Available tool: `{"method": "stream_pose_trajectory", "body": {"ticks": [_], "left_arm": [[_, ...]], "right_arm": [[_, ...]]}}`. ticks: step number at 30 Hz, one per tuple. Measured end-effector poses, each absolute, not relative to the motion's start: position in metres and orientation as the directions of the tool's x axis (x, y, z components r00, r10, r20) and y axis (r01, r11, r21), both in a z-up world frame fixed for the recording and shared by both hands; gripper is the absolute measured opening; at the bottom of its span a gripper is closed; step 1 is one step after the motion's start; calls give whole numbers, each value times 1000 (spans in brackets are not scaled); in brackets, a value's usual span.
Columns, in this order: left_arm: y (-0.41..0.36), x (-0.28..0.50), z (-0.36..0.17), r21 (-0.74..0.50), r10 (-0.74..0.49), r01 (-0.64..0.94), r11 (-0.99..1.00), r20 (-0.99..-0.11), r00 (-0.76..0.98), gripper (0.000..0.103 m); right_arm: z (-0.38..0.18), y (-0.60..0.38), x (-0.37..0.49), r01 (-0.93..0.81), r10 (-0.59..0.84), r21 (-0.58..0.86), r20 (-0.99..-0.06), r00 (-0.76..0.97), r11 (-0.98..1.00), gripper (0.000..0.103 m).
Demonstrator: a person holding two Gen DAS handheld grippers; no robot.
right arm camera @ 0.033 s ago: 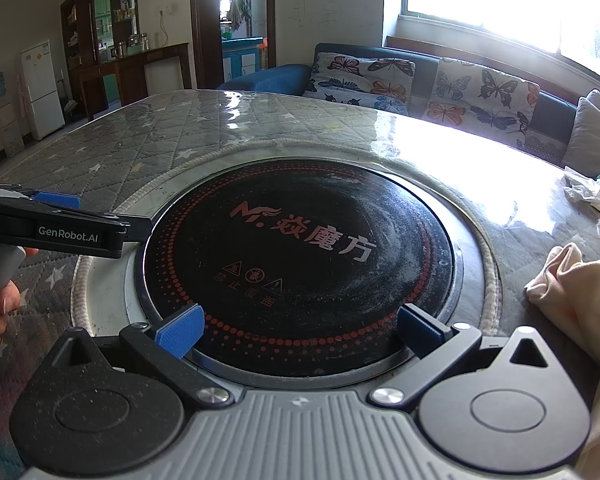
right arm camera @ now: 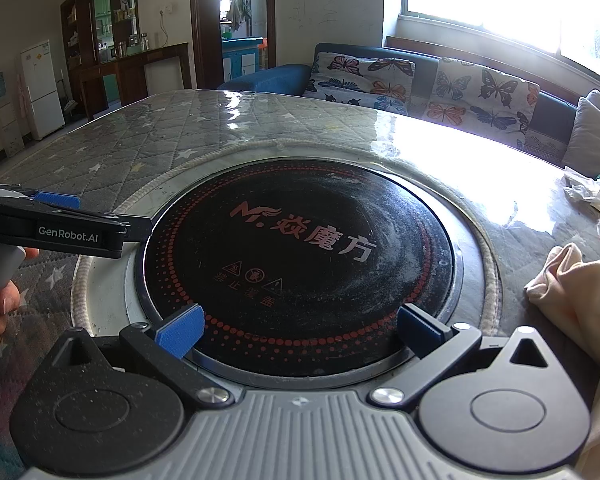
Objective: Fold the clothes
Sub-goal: 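Move both tools toward the crumpled cream sweatshirt beside the cooktop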
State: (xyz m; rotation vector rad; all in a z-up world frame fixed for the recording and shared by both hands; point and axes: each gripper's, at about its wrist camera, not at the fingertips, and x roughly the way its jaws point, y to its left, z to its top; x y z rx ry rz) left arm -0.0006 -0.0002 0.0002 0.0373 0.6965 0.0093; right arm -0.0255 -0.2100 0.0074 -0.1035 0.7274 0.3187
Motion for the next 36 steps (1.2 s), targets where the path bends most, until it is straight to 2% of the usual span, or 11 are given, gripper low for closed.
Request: {"method": "stream_pose_trajectory", "body": {"ticks": [17, 30, 36], "left_arm": [[-13, -8, 1, 47, 11, 26, 999, -660, 752, 103], [-40, -43, 11, 3, -81, 113, 994, -680, 729, 103], [-56, -59, 13, -2, -110, 151, 989, -698, 707, 103]], "right_arm": [[9, -212, -34, -343, 276, 33, -669, 690, 939, 103], [32, -242, -85, -314, 286, 72, -638, 715, 947, 103], [34, -256, -113, -295, 256, 44, -628, 735, 955, 103]]}}
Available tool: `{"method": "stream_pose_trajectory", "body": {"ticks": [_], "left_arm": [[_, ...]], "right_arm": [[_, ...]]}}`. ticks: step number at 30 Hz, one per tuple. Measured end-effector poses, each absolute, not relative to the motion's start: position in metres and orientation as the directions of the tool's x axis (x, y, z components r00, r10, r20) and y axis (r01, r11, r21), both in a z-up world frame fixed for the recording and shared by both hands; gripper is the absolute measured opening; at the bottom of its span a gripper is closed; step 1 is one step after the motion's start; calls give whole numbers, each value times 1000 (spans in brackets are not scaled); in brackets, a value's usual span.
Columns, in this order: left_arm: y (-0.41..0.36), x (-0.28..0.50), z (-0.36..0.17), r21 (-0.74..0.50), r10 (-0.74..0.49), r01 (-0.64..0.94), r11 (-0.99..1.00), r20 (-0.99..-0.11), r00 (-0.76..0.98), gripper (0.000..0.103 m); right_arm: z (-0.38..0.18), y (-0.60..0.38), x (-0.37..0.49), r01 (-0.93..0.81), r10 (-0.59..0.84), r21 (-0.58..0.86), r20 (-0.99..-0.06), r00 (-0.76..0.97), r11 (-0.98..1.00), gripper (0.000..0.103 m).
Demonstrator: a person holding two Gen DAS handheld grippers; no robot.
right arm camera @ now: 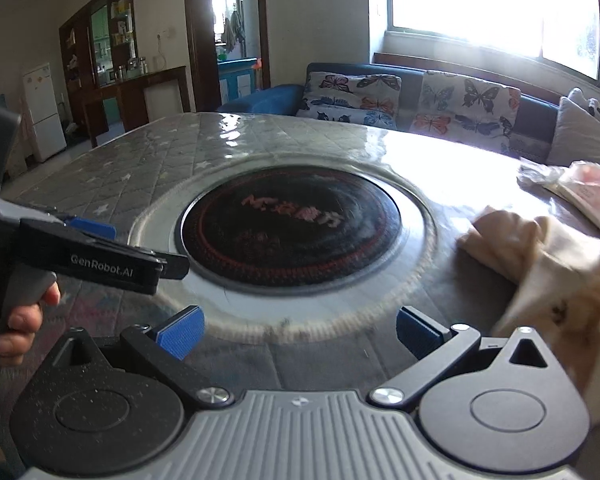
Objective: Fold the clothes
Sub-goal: 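Move both tools toward the crumpled cream sweatshirt beside the cooktop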
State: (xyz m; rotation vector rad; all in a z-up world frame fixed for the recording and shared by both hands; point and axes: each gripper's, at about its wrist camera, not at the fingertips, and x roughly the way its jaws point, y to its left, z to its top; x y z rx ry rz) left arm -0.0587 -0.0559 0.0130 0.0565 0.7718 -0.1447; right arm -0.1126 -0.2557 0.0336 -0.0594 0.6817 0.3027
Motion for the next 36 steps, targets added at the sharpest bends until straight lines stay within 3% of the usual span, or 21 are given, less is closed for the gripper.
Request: {"method": "stream_pose_trajectory", "body": {"ticks": [10, 36], "left_arm": [[-84, -79, 12, 1, -143, 215, 977, -740, 657, 103], [-105, -84, 13, 2, -182, 284, 959, -763, 620, 103]], "right_arm": [[19, -276, -137, -274, 227, 38, -676, 701, 961, 103], [13, -274, -144, -217, 181, 26, -648, 740, 976, 103]]}}
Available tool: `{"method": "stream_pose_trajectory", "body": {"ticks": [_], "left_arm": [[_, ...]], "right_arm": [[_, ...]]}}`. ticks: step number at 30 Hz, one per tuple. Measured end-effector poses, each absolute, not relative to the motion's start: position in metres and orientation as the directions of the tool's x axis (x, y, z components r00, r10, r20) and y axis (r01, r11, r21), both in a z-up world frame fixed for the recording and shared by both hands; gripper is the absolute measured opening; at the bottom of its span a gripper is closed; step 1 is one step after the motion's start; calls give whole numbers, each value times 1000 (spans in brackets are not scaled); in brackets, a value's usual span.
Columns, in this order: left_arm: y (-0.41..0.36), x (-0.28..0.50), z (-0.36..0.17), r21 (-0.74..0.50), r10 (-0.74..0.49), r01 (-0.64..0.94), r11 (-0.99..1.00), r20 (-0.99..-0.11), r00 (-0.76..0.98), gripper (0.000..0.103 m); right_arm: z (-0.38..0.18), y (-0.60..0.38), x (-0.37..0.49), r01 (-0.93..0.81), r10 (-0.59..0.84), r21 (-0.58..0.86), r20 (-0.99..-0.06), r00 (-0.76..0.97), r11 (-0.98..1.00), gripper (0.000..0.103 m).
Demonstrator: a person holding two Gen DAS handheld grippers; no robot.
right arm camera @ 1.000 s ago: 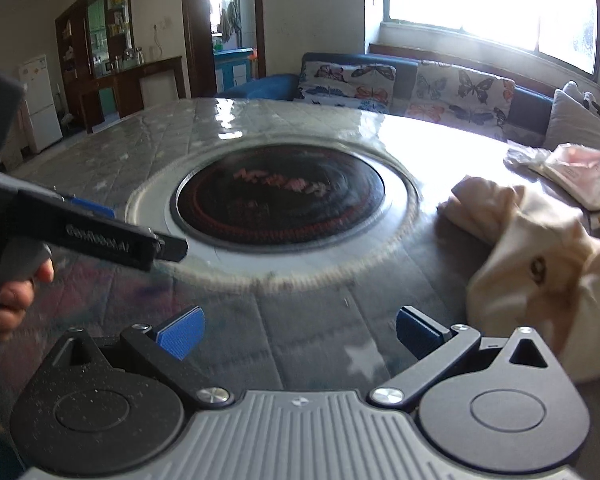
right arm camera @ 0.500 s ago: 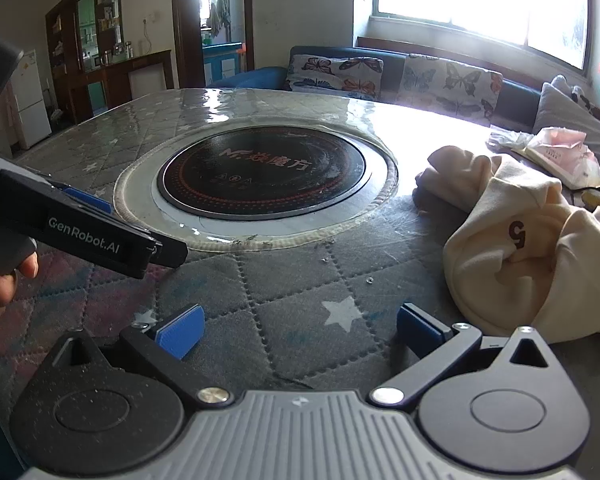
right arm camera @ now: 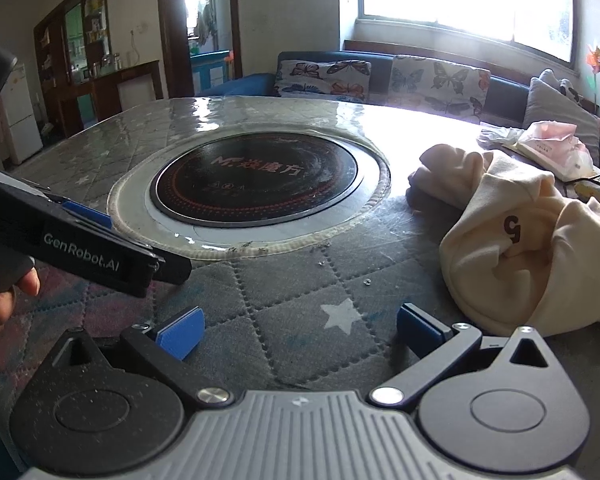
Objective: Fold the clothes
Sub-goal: 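Move both tools toward the crumpled cream sweatshirt beside the cooktop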
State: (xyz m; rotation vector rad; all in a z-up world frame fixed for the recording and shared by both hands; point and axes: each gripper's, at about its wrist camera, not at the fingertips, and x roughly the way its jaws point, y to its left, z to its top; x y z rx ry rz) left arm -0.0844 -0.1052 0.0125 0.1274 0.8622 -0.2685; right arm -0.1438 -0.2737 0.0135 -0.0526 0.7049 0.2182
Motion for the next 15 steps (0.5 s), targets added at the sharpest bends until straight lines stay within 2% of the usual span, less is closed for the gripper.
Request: {"method": "stream_pose_trajectory", "body": {"ticks": [15], "left_arm": [[-108, -84, 14, 2, -188, 296, 955, -767, 613, 103]], "right_arm": [[12, -267, -142, -182, 149, 16, -648, 747, 983, 103]]}}
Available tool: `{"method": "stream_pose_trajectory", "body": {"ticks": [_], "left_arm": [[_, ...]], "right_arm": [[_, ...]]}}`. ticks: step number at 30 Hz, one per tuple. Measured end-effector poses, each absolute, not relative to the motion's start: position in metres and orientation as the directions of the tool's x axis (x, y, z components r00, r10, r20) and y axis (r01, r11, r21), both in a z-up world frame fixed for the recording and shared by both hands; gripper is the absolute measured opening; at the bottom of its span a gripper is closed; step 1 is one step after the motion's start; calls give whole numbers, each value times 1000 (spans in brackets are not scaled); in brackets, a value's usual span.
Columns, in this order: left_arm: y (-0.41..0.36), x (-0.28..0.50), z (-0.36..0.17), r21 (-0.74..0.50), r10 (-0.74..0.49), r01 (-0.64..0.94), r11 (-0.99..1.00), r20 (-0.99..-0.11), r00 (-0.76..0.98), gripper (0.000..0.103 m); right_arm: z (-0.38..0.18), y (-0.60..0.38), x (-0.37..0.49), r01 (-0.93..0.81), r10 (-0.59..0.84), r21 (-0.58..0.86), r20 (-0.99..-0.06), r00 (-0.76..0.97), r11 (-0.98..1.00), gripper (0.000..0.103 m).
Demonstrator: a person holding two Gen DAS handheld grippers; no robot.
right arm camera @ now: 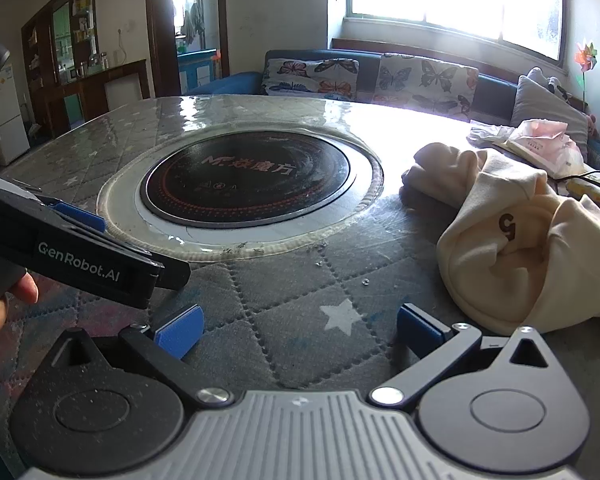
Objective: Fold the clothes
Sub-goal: 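Close the left and right grippers on the cream sweatshirt's edges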
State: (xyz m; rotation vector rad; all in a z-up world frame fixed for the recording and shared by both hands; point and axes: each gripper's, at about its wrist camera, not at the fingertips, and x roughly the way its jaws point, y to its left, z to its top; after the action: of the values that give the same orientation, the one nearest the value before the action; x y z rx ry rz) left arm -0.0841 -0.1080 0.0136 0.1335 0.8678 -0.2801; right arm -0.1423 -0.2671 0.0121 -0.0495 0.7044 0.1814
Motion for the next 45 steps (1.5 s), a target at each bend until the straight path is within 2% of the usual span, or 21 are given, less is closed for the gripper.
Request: {"method": "stream_pose_trajectory", "body": {"ticks": [12, 26, 45], "left_arm": [[-136, -88, 24, 10, -242, 383, 924, -761, 603, 103], [-196, -84, 38, 27, -325, 519, 854, -752, 573, 103], [-237, -69, 42, 28, -342, 577, 816, -781, 522, 103]], "right_arm": [[20, -274, -156, -124, 84, -17, -640, 764, 992, 103], [31, -329, -180, 29, 10, 52, -634, 774, 998, 103], [42, -361, -182, 145, -97, 31, -603, 792, 989, 103]]}}
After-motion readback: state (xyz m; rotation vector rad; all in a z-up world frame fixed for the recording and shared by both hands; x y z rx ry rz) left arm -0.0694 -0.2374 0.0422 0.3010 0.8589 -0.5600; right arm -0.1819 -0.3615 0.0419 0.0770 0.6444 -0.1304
